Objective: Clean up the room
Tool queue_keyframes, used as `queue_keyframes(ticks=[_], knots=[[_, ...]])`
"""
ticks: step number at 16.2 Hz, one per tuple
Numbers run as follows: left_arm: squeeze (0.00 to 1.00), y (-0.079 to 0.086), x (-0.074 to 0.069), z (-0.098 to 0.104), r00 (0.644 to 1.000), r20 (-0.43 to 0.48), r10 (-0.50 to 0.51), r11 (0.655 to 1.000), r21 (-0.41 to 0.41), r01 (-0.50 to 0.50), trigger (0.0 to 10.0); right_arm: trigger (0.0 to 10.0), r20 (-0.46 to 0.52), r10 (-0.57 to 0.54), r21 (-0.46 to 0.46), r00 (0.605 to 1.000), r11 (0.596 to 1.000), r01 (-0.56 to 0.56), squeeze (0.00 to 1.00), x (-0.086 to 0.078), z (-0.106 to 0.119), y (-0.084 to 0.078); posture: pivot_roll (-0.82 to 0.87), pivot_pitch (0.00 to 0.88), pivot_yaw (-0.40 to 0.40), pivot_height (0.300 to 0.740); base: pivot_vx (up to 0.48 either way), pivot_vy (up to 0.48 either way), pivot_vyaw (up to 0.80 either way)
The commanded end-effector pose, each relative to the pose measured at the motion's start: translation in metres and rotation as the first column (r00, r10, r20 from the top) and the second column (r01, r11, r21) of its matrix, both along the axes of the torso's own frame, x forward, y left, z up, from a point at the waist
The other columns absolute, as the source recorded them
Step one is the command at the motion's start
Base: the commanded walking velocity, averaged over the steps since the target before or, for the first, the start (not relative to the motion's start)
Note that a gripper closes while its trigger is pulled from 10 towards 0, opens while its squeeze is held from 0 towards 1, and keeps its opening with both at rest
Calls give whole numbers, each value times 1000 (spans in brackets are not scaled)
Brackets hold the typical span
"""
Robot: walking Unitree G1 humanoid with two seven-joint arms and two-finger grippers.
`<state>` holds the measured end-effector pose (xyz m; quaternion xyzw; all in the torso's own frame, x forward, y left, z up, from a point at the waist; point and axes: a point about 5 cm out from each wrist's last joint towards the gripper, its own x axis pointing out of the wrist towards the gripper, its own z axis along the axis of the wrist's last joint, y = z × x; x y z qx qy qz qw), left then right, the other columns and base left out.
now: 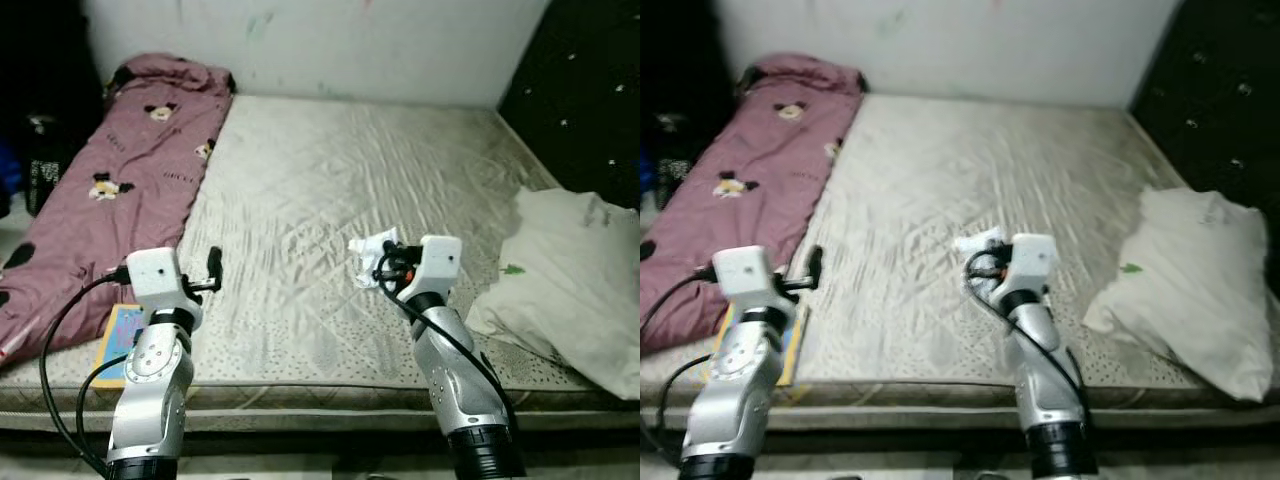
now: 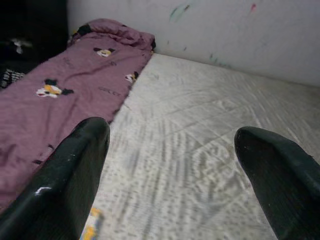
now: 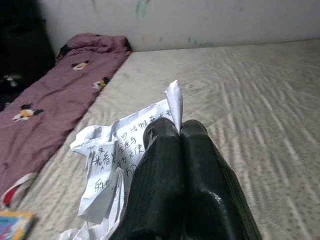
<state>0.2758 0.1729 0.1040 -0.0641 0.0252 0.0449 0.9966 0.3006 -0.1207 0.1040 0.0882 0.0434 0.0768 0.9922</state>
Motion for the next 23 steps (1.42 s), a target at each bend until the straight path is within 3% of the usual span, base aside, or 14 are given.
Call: queue_keyframes(ticks=[1,4,13,23], knots=[[0,-7,2,0,1000,-6,-16,1000,-6,16,10000,10000,16,-9,0,1000,1000,9,0,2,5,-5,71,0,-30,740,0,480,0],[0,-7,3,2,1000,12,-17,1000,-5,17,10000,10000,10,3,2,1000,1000,-3,0,2,4,-4,69,0,-32,740,0,404,0],[0,-10,0,7,996,56,-73,997,-33,74,10000,10000,1,21,-2,1000,1000,-21,0,0,2,-2,65,0,-32,740,0,0,0],[0,-11,-1,6,994,51,-96,994,-47,98,10000,10000,2,25,-9,1000,1000,-25,0,0,2,-2,68,0,-34,740,292,0,0]])
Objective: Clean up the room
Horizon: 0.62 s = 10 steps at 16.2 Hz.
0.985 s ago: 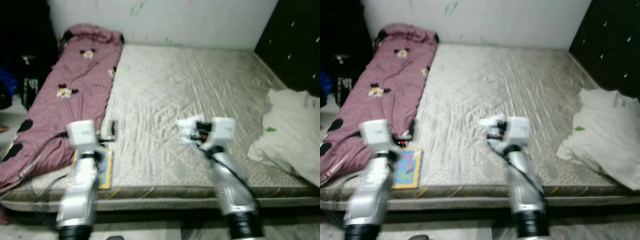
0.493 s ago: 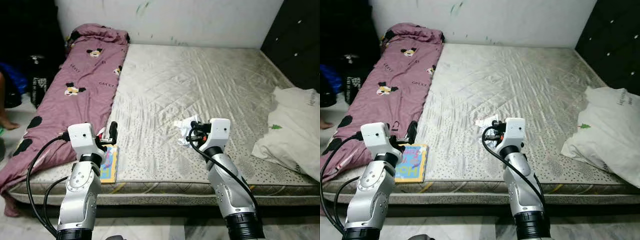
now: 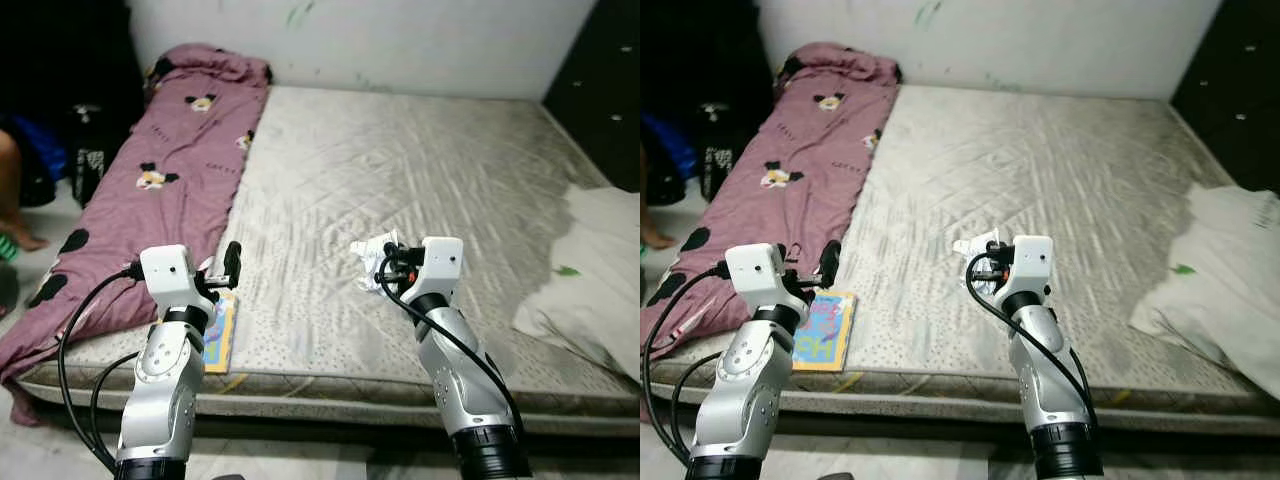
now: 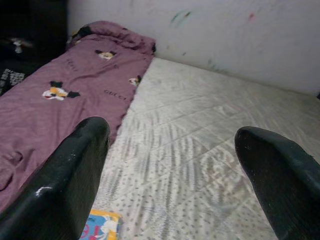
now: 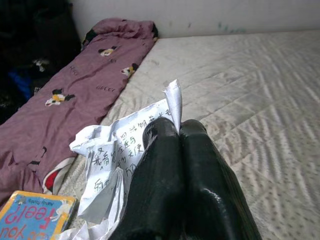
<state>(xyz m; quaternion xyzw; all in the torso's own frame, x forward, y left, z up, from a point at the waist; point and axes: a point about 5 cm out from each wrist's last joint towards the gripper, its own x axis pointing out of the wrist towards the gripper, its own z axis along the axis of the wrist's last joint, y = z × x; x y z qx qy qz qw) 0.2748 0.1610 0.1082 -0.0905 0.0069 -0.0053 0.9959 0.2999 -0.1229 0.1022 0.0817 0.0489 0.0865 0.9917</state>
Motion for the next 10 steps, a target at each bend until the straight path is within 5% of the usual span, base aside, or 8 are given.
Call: queue_keyframes(ticks=[1,10], knots=[[0,1,0,2,1000,3,-3,1000,3,3,10000,10000,7,-7,3,1000,1000,7,0,2,3,-4,68,0,-34,740,315,0,0],[0,0,-1,0,1000,-7,-16,1000,20,16,10000,10000,-2,-53,-9,999,999,53,0,5,0,-11,82,0,-28,740,259,0,0]])
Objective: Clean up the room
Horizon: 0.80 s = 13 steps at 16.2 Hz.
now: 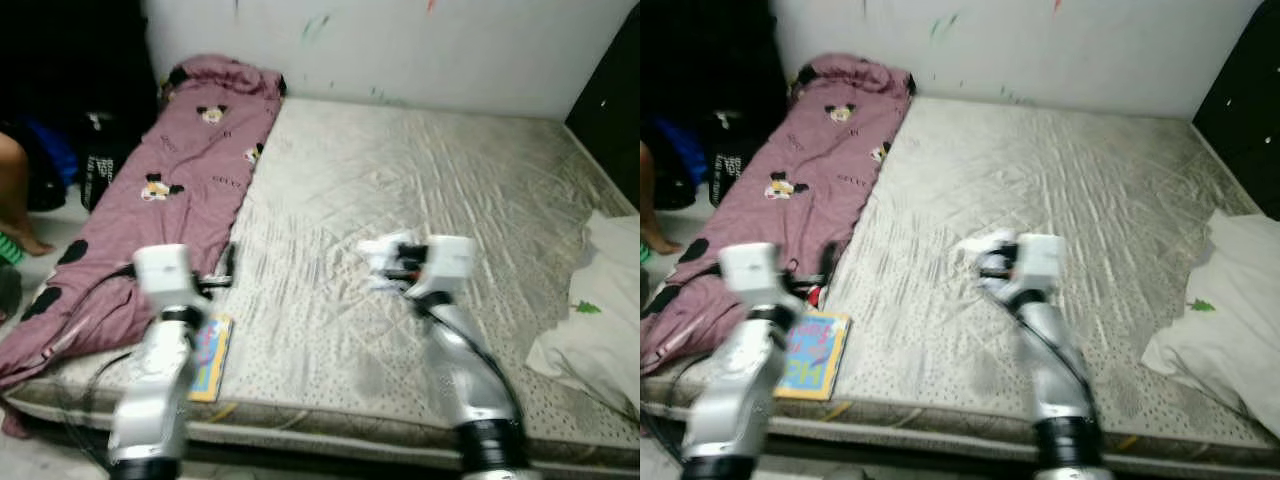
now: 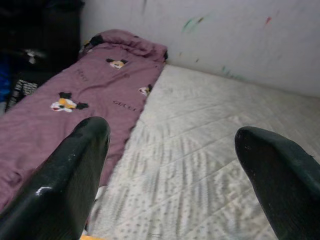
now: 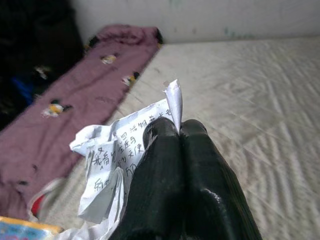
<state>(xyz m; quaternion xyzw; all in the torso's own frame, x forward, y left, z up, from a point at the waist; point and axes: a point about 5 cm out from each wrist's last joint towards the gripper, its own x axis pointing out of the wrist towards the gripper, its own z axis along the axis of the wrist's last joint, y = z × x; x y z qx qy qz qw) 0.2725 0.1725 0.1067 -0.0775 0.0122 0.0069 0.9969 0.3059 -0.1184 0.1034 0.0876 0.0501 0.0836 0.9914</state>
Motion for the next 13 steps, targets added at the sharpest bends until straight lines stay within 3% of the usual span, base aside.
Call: queue_keyframes(ticks=[1,3,8,10,13], knots=[[0,-12,2,2,999,4,-39,999,-3,39,10000,10000,2,-55,-28,998,998,55,0,0,-1,-17,82,0,-27,740,0,0,0],[0,-11,2,1,999,-5,-38,999,-11,38,10000,10000,5,-64,-39,998,997,64,0,1,-2,-19,84,0,-27,740,0,0,0],[0,-13,3,0,998,-14,-54,998,-25,53,10000,10000,5,-61,-52,998,997,61,0,2,-3,-17,84,0,-28,740,0,467,0],[0,-13,4,0,999,-14,-46,998,-33,46,10000,10000,10,-55,-43,998,998,56,0,3,-2,-16,81,0,-29,740,0,480,-678],[0,-13,5,1,999,-14,-44,998,-35,44,10000,10000,12,-42,-51,999,998,43,0,3,-2,-13,79,0,-34,740,0,480,0]])
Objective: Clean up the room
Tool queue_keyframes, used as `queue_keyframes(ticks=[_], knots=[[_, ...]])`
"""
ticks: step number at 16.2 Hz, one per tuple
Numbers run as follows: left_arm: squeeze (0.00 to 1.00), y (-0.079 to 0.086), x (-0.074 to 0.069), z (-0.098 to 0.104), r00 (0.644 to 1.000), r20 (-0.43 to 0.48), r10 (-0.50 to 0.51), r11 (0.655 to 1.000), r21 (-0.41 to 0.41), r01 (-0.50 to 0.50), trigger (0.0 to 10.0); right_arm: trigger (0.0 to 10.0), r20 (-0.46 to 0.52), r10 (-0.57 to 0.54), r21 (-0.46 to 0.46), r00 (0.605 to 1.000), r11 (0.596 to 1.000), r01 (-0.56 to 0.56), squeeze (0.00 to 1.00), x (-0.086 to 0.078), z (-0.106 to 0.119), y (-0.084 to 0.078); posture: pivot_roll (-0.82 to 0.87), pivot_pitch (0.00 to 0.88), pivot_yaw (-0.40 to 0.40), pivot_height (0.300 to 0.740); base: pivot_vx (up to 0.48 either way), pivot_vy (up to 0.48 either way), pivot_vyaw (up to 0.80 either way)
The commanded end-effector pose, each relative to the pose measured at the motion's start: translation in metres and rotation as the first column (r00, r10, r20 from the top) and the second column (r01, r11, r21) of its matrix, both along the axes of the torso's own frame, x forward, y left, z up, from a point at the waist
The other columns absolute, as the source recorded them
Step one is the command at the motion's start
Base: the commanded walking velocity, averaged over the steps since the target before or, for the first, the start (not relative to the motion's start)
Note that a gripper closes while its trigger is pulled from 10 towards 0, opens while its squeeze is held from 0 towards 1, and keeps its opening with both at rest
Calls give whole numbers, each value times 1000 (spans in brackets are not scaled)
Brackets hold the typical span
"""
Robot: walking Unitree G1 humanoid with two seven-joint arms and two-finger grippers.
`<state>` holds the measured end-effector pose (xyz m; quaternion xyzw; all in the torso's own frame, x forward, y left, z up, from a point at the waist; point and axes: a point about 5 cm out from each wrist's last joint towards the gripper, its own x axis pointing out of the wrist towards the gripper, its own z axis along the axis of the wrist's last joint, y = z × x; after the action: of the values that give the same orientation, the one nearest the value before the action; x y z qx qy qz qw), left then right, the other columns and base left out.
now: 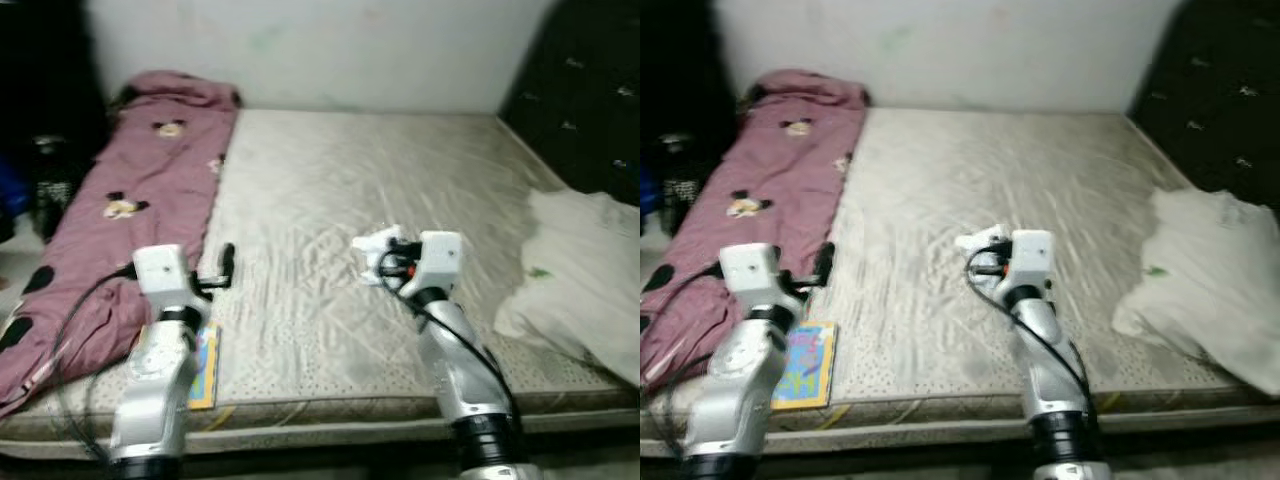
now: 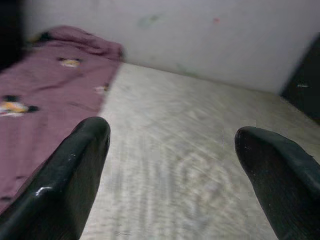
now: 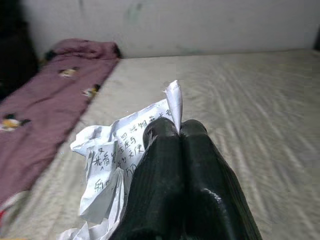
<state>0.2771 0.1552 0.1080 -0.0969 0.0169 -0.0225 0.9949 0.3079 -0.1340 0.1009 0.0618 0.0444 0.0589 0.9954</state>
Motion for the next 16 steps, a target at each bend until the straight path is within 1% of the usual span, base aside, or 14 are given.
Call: queue_keyframes(ticks=[1,4,16], knots=[[0,5,1,0,1000,-10,16,1000,2,-16,10000,10000,-4,8,2,1000,1000,-8,0,1,0,2,79,0,-34,740,0,480,0],[0,5,3,0,1000,-9,18,1000,1,-18,10000,10000,-7,16,-1,1000,1000,-16,0,3,0,3,76,0,-33,740,0,480,0],[0,4,3,1,1000,-12,25,1000,-4,-25,10000,10000,-11,40,-2,999,999,-40,0,3,-1,5,73,0,-37,740,0,480,0]])
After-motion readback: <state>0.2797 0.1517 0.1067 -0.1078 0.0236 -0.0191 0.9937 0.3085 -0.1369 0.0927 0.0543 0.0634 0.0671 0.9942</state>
